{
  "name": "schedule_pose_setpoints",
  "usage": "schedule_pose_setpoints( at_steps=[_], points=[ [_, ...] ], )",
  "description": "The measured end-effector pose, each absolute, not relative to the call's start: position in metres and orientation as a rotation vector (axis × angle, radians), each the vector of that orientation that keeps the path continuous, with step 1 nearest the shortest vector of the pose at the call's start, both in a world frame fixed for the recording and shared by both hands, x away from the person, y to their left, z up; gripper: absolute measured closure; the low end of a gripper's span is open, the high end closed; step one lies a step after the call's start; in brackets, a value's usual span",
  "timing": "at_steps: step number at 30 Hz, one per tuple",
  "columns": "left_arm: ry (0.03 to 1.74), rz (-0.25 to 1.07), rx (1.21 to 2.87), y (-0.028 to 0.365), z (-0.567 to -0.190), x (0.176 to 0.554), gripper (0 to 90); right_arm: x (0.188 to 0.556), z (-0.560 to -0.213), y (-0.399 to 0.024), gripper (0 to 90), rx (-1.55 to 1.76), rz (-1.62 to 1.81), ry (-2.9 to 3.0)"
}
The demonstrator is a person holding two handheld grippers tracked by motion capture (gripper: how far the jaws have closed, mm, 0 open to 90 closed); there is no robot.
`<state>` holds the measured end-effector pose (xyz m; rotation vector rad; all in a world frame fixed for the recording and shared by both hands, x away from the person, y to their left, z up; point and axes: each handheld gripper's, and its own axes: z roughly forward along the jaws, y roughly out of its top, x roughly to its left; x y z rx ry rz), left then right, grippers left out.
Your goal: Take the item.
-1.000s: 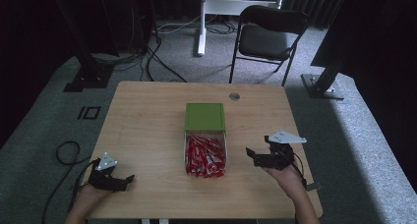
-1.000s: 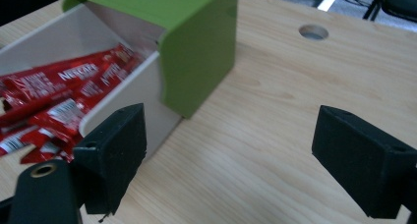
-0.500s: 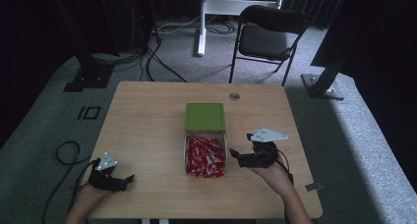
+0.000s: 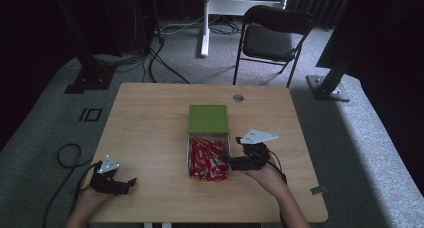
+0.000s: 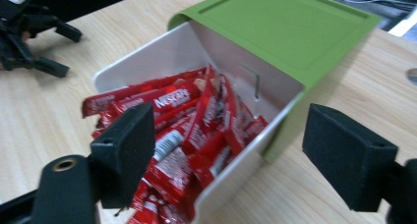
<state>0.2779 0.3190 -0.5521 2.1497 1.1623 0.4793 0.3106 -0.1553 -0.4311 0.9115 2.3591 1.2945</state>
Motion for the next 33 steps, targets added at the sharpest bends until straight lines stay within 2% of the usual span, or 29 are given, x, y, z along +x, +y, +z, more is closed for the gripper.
schedule_pose_setpoints(
  at_steps=[6, 25, 33],
  points=[
    [1.164, 0.477, 2.148, 0.319, -0.552, 0.278, 0.7, 0.310, -0.435, -0.141, 23.4, 0.865, 1.288, 2.411],
    [1.164, 0.478, 2.147, 0.319, -0.552, 0.278, 0.7, 0.314, -0.458, -0.108, 56.4, 0.840, 1.125, 2.489],
    [1.163, 0.479, 2.147, 0.319, -0.552, 0.278, 0.7, 0.317, -0.464, -0.102, 65.6, 0.858, 1.052, 2.474]
  ],
)
